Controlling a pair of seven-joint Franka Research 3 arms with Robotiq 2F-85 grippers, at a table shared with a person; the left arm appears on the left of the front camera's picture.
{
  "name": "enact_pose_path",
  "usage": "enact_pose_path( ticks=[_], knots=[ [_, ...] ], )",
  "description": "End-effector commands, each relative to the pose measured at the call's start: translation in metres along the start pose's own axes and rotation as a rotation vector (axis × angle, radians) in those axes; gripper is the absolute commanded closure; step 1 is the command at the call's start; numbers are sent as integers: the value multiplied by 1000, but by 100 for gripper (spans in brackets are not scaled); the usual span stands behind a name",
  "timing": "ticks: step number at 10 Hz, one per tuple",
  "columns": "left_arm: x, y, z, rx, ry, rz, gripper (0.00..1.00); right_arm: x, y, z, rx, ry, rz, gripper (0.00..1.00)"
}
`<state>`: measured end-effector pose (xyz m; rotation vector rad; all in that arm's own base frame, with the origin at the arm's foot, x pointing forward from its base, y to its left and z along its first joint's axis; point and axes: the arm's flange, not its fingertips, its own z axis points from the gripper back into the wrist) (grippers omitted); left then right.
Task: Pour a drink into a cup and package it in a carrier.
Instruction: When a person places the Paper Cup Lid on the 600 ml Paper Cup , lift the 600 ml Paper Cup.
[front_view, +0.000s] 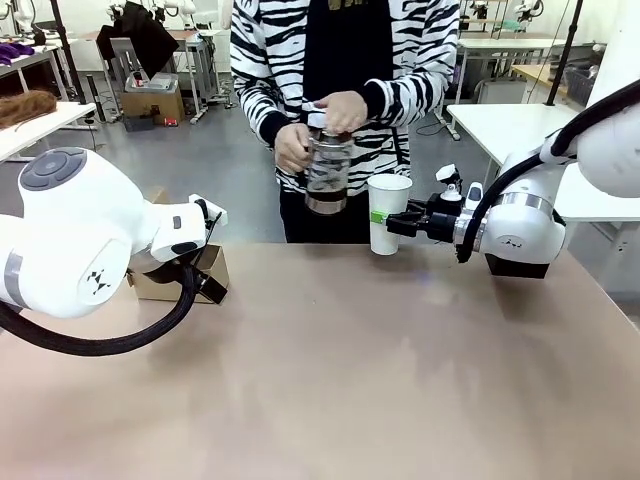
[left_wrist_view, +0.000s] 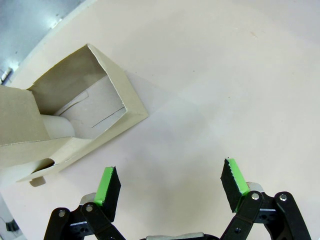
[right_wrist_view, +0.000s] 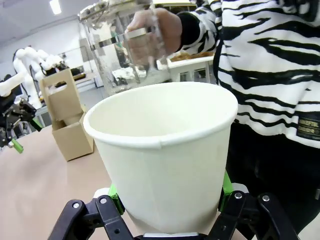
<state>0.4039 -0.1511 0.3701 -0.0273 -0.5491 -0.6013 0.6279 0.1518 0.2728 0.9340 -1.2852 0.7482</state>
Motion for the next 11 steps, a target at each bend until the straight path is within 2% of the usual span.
enact_pose_path(
  ticks=[1,11],
  knots=[
    [0,0,0,-1,-1,0,0,4,2,-2,-8,-12,-10,20],
    [0,0,0,-1,-1,0,0,4,2,-2,-8,-12,-10,20]
  ],
)
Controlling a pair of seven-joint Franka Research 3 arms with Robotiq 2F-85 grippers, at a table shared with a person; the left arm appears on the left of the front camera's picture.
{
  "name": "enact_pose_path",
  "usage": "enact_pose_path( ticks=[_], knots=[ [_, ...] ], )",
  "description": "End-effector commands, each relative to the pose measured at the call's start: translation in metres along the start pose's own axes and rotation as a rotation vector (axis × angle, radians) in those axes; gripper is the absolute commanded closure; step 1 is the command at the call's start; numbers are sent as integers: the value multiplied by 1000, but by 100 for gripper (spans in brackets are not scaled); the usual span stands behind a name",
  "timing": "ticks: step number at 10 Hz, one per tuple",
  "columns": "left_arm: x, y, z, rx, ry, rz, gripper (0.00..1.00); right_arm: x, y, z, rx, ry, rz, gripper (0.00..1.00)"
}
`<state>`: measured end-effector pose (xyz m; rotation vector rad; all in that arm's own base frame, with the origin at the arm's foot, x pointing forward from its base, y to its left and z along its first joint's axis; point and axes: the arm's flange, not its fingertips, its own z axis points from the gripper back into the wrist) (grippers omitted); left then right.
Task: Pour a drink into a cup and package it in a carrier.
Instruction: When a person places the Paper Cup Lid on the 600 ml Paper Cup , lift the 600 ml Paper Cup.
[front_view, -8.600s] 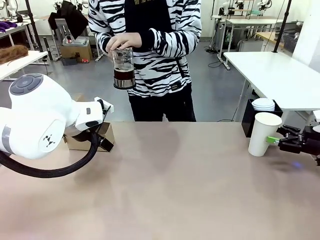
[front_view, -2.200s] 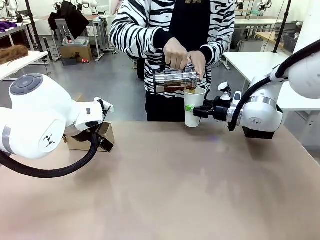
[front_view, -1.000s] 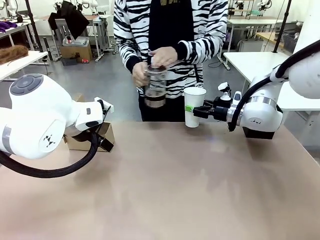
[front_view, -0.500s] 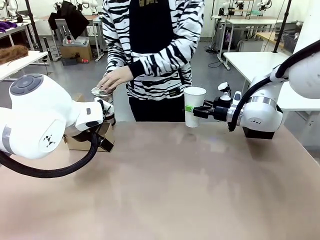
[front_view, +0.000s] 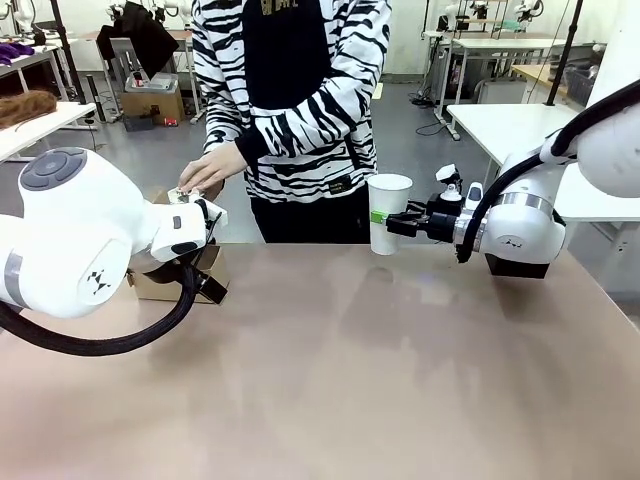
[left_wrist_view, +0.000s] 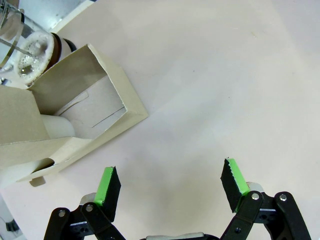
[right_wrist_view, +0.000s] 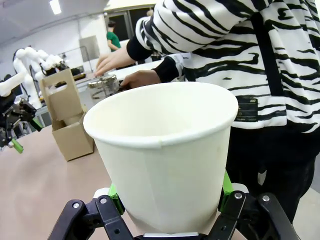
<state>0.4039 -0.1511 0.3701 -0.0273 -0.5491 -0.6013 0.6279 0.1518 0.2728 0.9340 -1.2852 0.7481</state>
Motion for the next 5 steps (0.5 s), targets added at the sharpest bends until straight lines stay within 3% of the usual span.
enact_pose_path(
  ticks=[1,5],
  knots=[
    [0,0,0,-1,-1,0,0,4,2,-2,-7,-12,-10,20],
    [0,0,0,-1,-1,0,0,4,2,-2,-7,-12,-10,20]
  ],
)
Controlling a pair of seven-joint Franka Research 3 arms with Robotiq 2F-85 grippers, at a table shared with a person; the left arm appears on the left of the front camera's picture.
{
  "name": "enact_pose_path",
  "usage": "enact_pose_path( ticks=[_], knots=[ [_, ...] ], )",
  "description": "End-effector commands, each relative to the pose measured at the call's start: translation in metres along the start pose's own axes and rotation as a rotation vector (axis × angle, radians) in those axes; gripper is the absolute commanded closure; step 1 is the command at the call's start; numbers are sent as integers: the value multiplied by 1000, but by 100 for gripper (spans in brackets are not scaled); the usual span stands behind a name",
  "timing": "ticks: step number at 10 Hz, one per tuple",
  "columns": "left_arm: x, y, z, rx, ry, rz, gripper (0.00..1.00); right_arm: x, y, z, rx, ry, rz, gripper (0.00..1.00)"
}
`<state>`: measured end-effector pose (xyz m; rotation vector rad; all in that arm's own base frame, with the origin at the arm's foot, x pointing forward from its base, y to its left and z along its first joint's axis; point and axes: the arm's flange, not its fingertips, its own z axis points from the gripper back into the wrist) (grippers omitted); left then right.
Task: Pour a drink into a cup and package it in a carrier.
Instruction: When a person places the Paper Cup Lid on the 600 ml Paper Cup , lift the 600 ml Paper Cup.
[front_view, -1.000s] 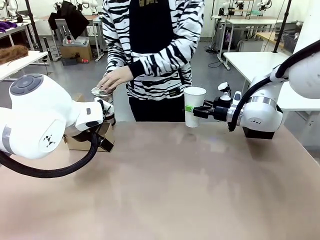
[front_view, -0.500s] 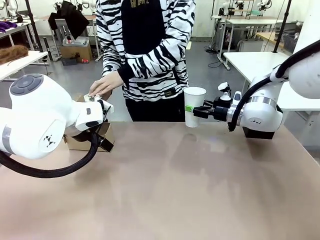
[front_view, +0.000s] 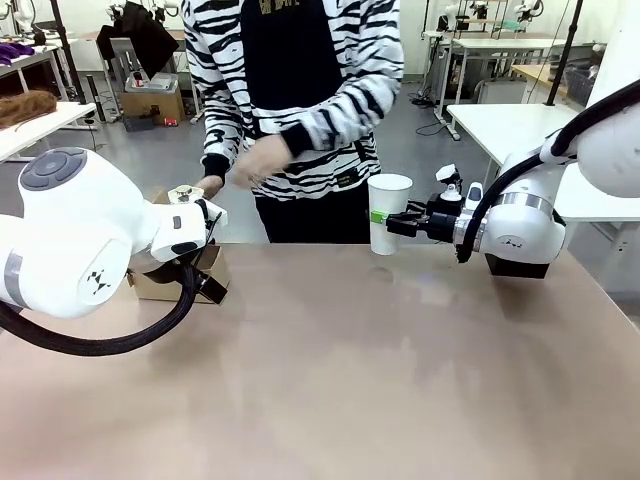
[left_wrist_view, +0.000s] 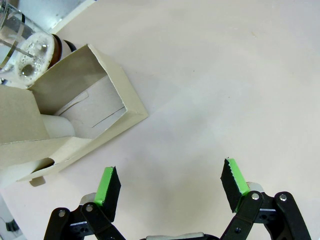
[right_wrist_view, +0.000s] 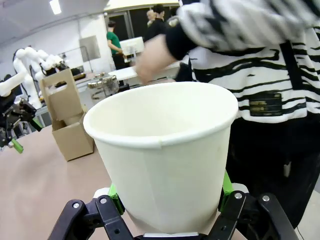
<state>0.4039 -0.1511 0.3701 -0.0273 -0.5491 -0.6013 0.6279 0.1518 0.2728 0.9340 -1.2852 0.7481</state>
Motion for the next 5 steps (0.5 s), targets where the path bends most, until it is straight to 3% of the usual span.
enact_pose_path(
  ticks=[1,5],
  knots=[
    [0,0,0,-1,-1,0,0,4,2,-2,-7,-12,-10,20],
    [0,0,0,-1,-1,0,0,4,2,-2,-7,-12,-10,20]
  ],
)
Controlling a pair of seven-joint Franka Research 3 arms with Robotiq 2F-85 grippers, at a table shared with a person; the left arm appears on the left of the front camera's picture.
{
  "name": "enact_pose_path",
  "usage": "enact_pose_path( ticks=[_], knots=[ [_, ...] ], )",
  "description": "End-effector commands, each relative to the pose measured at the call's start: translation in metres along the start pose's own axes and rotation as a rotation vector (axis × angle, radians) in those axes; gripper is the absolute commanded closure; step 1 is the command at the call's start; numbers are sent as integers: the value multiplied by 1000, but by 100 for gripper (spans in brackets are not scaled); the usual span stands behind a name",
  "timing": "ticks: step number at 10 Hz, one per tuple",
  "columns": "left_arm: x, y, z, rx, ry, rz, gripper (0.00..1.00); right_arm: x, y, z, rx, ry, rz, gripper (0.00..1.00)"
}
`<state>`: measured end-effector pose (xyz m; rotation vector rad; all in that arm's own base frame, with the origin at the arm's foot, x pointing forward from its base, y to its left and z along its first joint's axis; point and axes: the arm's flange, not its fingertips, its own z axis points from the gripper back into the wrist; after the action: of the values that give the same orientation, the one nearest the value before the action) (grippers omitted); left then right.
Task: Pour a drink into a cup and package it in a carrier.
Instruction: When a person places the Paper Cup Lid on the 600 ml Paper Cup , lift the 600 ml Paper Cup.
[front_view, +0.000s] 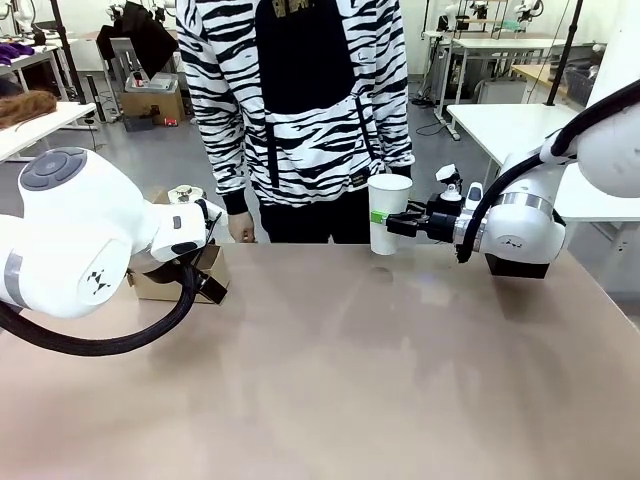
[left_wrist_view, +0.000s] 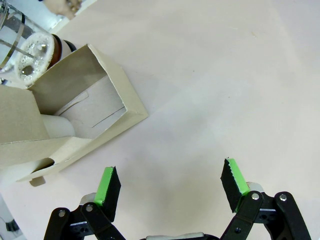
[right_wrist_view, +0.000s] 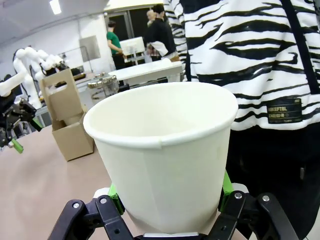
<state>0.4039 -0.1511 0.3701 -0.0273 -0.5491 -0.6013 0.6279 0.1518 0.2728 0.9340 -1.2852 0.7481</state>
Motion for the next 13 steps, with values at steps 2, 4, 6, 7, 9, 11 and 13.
enact_pose_path(
  ticks=[2,4,6,7,9,11,13],
  knots=[
    [0,0,0,-1,-1,0,0,4,2,-2,-7,-12,-10,20],
    [0,0,0,-1,-1,0,0,4,2,-2,-7,-12,-10,20],
    [0,0,0,-1,-1,0,0,4,2,-2,-7,-12,-10,20],
    [0,0,0,-1,-1,0,0,4,2,-2,-7,-12,-10,20],
    [0,0,0,-1,-1,0,0,4,2,-2,-7,-12,-10,20],
    [0,0,0,-1,-1,0,0,4,2,-2,-7,-12,-10,20],
    [0,0,0,-1,-1,0,0,4,2,-2,-7,-12,-10,20]
  ],
)
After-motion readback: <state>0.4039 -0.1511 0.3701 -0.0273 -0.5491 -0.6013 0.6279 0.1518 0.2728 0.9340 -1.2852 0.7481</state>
